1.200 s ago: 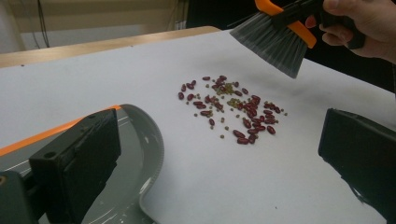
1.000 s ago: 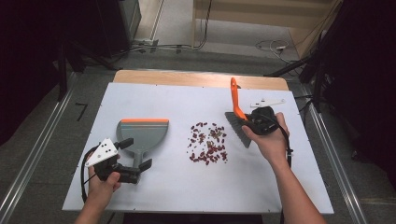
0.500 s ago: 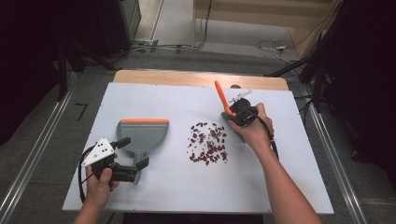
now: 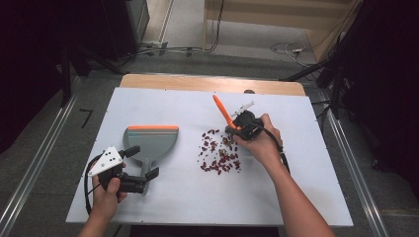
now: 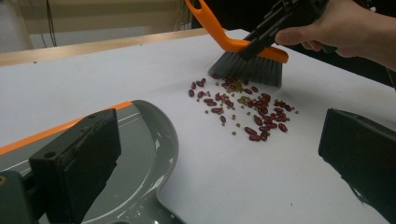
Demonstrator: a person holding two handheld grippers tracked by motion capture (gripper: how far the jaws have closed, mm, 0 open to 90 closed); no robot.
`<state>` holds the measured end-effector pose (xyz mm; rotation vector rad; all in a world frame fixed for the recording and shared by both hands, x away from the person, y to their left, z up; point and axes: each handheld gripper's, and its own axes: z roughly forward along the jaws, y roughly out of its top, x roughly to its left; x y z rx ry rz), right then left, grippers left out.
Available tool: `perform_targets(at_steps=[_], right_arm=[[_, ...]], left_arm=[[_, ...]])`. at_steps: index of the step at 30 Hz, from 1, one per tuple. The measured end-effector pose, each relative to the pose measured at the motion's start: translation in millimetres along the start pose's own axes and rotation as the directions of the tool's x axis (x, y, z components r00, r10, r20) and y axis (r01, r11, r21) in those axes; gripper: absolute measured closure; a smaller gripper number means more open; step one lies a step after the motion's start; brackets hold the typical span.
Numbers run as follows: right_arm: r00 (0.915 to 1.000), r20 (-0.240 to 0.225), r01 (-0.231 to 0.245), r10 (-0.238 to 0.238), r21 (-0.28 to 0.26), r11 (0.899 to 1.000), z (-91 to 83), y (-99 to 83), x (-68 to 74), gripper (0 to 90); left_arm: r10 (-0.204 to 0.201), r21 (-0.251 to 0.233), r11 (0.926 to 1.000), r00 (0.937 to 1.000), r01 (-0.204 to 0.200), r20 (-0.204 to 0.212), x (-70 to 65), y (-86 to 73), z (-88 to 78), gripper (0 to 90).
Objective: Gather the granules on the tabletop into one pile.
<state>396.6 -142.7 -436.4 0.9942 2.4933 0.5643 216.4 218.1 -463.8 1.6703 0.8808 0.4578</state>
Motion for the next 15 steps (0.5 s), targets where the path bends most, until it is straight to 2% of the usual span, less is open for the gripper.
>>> perform_targets(at_steps=[6,8,12,15], right_arm=[[0.9992,0.0,0.04,-0.04,-0.003,0.999,-5.1,-3.9,14.5,69.4],[0.9992,-0.006,0.039,-0.039,0.004,0.999,-7.0,-5.2,18.4,69.4],[0.9977,-0.031,0.061,-0.061,0.001,0.998,-10.8,-5.9,20.8,69.3],[0.9985,-0.034,0.042,-0.043,-0.017,0.999,-14.3,-4.7,17.8,69.3]], left_arm=[[0.001,0.0,1.0,1.0,-0.001,-0.002,-0.2,-0.6,0.3,0.0],[-0.001,-0.003,1.0,1.0,0.001,-0.002,-0.4,-0.5,-0.2,0.0],[-0.003,-0.006,1.0,1.0,0.003,-0.007,0.6,-0.1,-1.7,0.0],[-0.008,-0.011,0.9999,0.9999,0.008,-0.009,1.2,-0.2,-2.2,0.0]])
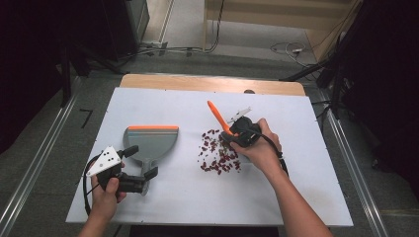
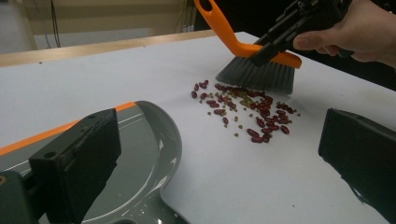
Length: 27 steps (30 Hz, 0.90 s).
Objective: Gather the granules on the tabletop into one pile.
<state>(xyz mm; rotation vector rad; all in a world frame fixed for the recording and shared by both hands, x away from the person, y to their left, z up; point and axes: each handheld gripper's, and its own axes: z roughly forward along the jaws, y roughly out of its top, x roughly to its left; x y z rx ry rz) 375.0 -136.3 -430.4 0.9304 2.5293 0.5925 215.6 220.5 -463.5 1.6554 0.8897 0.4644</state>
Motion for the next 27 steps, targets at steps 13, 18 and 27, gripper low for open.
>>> perform_targets(at_steps=[13,18,27], right_arm=[[0.9971,0.069,0.034,-0.033,-0.012,0.999,24.1,37.7,-14.9,69.2],[0.9969,0.041,0.066,-0.067,0.011,0.998,33.1,40.6,-1.8,69.3],[0.9938,-0.01,0.11,-0.11,0.007,0.994,24.1,31.4,12.1,69.3]], left_arm=[[0.001,0.004,1.0,1.0,-0.001,-0.004,1.7,-0.8,-0.2,0.0],[-0.003,0.003,1.0,1.0,0.003,-0.003,3.2,-1.8,-1.5,0.0],[0.003,0.007,1.0,1.0,-0.003,0.001,1.9,-1.7,-0.1,0.0]])
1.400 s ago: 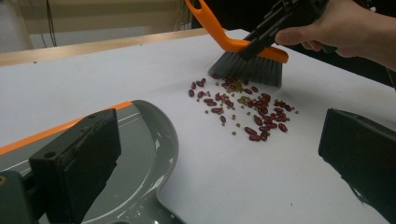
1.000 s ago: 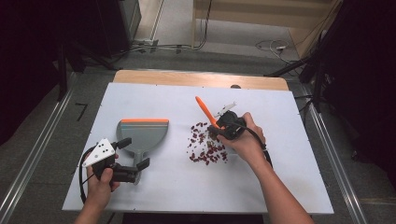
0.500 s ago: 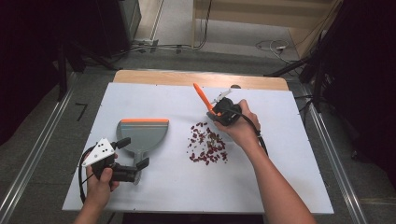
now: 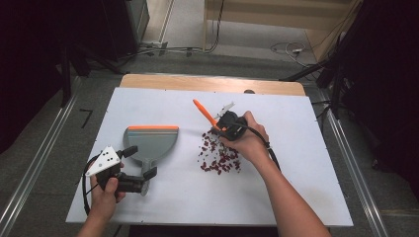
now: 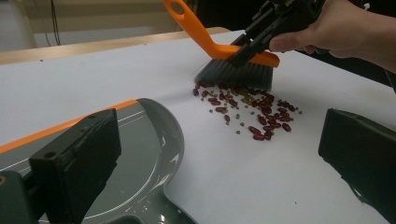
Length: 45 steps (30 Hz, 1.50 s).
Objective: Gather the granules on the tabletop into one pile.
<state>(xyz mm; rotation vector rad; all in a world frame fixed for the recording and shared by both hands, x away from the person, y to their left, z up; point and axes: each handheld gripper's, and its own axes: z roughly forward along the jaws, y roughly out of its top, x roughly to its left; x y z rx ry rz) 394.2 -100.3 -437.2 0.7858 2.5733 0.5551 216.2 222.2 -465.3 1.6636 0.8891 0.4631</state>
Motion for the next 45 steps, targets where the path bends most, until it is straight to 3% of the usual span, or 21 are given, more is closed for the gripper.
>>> perform_targets(at_steps=[7,10,13,15,16,17,21,22,23,24,29,35,37,41,45], right_arm=[[1.0,-0.005,0.003,-0.003,-0.02,1.0,-8.3,-3.2,5.4,69.2],[0.9996,0.011,-0.026,0.027,-0.052,0.998,-21.0,-4.1,2.6,69.2],[0.9987,-0.034,-0.04,0.037,-0.091,0.995,-35.5,-3.5,4.1,69.2],[0.9944,-0.102,-0.037,0.027,-0.103,0.994,-43.4,-2.6,9.9,69.1],[0.9848,-0.171,-0.042,0.027,-0.086,0.995,-49.3,-1.1,20.7,69.2],[0.9848,-0.171,-0.042,0.027,-0.086,0.995,-49.3,-1.1,20.7,69.2],[0.9706,-0.24,-0.031,0.014,-0.066,0.997,-51.1,0.3,41.9,69.2],[0.9631,-0.269,-0.035,0.017,-0.062,0.997,-50.4,0.3,47.2,69.1],[0.9474,-0.318,-0.055,0.035,-0.054,0.997,-47.5,-0.1,57.3,69.1],[0.9474,-0.318,-0.055,0.035,-0.054,0.997,-47.5,-0.1,57.3,69.1],[0.9141,-0.398,-0.09,0.077,-0.013,0.996,-29.3,-1.4,71.6,69.2],[0.9132,-0.39,-0.126,0.117,0.003,0.992,-12.2,-3.5,56.6,69.0],[0.911,-0.39,-0.142,0.133,0.005,0.99,-10.2,-4.6,51.2,68.9],[0.9174,-0.367,-0.165,0.155,0.005,0.986,-8.6,-8.5,38.6,68.8],[0.9146,-0.354,-0.206,0.196,0.008,0.979,-6.1,-13.0,24.9,68.7]], left_arm=[[0.004,0.008,1.0,1.0,-0.004,0.001,-1.5,0.1,1.3,0.0],[-0.002,0.005,1.0,1.0,0.002,0.002,-1.0,0.0,1.1,0.0],[-0.006,0.002,1.0,1.0,0.006,0.003,-0.2,-0.2,1.1,0.0],[-0.004,0.002,1.0,1.0,0.004,0.0,0.3,-0.1,0.8,0.0],[-0.006,0.0,1.0,1.0,0.006,0.0,0.3,-0.1,0.7,0.0],[-0.007,-0.001,1.0,1.0,0.007,0.0,0.3,0.0,0.6,0.0],[-0.006,-0.005,1.0,1.0,0.006,-0.002,-1.1,0.6,0.1,0.0],[-0.006,-0.004,1.0,1.0,0.006,-0.002,-1.6,0.7,0.0,0.0],[-0.005,-0.004,1.0,1.0,0.005,-0.003,-1.9,0.7,0.0,0.0],[-0.006,-0.005,1.0,1.0,0.006,-0.001,-2.1,0.6,0.2,0.0],[-0.005,-0.002,1.0,1.0,0.005,-0.004,-1.3,0.2,0.3,0.0],[-0.006,-0.001,1.0,1.0,0.006,-0.006,-0.1,-0.1,-0.1,0.0],[-0.006,0.001,1.0,1.0,0.006,-0.006,0.0,-0.1,0.0,0.0],[-0.008,0.004,1.0,0.9999,0.008,-0.006,-0.6,-0.4,0.4,0.0],[-0.004,0.007,1.0,1.0,0.004,-0.006,-1.4,-0.5,1.1,0.0]])
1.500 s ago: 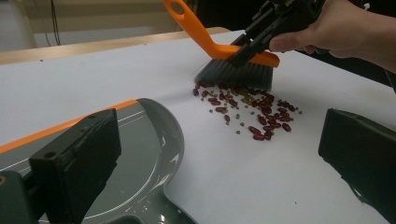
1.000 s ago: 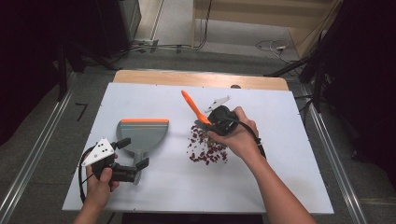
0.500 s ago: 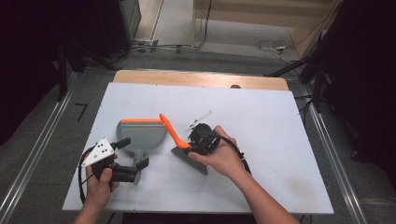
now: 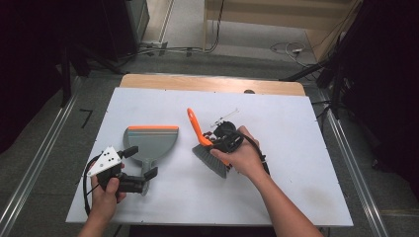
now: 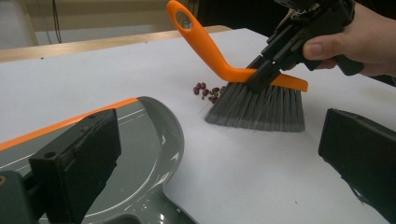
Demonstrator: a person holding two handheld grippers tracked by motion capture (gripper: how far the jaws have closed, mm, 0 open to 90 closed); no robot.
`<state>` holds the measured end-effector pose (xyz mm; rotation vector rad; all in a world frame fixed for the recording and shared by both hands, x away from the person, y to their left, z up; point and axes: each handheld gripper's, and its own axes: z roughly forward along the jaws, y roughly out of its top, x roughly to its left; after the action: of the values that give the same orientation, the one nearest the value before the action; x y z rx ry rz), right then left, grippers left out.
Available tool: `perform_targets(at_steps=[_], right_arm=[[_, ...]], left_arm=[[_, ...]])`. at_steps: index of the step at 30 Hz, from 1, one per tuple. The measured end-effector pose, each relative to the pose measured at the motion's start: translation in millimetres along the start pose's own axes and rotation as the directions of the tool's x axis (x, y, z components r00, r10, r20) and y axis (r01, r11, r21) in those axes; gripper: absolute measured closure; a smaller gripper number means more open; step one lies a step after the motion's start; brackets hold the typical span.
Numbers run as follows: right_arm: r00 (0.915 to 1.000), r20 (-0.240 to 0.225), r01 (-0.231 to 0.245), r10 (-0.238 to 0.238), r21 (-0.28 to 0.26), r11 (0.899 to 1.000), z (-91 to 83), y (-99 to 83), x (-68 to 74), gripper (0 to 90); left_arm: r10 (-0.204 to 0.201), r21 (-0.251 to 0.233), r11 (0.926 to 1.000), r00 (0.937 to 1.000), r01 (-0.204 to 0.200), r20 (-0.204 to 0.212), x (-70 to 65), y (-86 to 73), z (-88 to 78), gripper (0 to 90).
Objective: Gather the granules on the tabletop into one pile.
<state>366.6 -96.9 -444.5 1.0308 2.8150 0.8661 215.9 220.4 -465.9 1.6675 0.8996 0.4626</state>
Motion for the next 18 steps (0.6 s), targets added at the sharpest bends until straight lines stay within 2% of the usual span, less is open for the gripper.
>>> perform_targets(at_steps=[7,11,18], right_arm=[[0.9987,0.045,-0.025,0.025,-0.008,1.0,-6.9,-1.5,-14.8,68.7],[0.9973,0.05,-0.053,0.053,-0.015,0.998,-9.2,-3.1,-22.6,68.7],[0.9952,0.061,-0.075,0.077,-0.039,0.996,-15.8,-3.3,-22.9,69.0]], left_arm=[[-0.002,-0.001,1.0,1.0,0.002,0.0,0.8,-0.2,0.0,0.0],[0.0,0.001,1.0,1.0,0.0,0.0,0.5,-0.3,0.3,0.0],[0.001,0.002,1.0,1.0,-0.001,-0.002,0.5,0.1,-0.1,0.0]])
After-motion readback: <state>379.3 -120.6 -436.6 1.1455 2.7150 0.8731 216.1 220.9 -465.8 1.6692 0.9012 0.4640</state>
